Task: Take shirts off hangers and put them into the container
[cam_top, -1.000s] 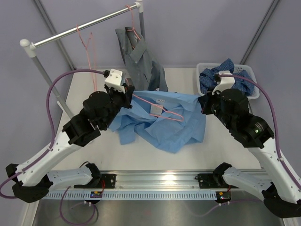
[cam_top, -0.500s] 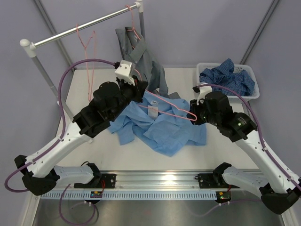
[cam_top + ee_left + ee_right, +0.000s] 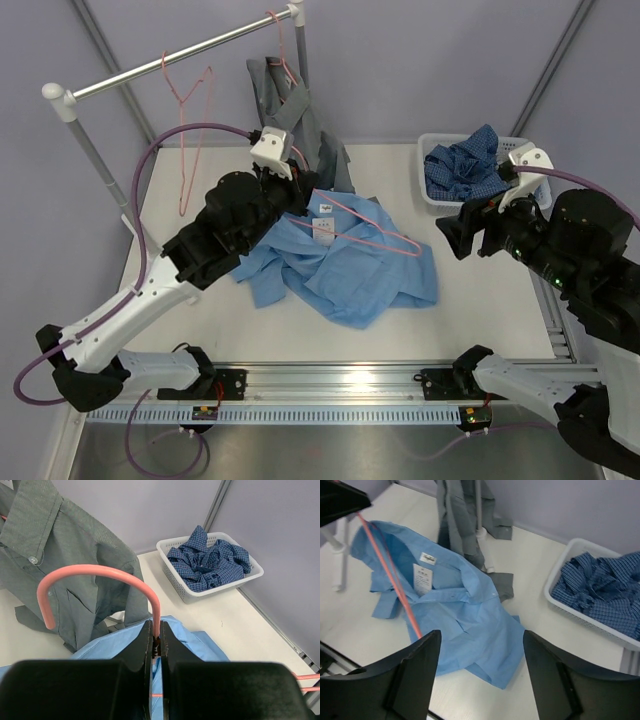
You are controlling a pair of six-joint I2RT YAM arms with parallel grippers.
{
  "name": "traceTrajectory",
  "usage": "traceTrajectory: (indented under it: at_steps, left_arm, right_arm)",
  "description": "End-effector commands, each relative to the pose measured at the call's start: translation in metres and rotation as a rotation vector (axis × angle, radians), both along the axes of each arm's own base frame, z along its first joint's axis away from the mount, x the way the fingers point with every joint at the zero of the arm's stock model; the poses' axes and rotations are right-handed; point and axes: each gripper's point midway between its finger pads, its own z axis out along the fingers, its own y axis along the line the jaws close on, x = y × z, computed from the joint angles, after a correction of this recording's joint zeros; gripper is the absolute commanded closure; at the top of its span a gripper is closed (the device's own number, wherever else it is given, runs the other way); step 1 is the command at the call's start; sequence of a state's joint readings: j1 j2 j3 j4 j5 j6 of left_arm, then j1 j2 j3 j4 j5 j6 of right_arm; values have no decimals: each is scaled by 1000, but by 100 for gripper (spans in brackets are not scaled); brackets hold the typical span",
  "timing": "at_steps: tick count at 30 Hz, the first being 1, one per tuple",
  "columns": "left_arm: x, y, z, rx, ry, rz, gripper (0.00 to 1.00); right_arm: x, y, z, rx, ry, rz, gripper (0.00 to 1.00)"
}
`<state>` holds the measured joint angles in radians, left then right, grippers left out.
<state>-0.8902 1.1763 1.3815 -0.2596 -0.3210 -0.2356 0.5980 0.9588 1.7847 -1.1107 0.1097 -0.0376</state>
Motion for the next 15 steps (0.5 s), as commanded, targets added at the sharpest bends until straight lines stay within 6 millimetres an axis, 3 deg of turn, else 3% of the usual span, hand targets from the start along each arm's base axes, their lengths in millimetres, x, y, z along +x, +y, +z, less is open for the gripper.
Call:
traceTrajectory:
  at_steps: [1, 7, 15]
  left_arm:
    - [4, -5, 26, -63, -66, -9, 100]
    - [5, -8, 28, -56, -72, -17, 100]
    - [7, -7, 34, -59, -84, -6, 100]
  right_arm:
    - [-19, 34, -17, -68, 64, 270, 21]
    - [-12, 88, -34, -16, 164, 490, 20]
    - [5, 127, -65, -30, 254, 590, 28]
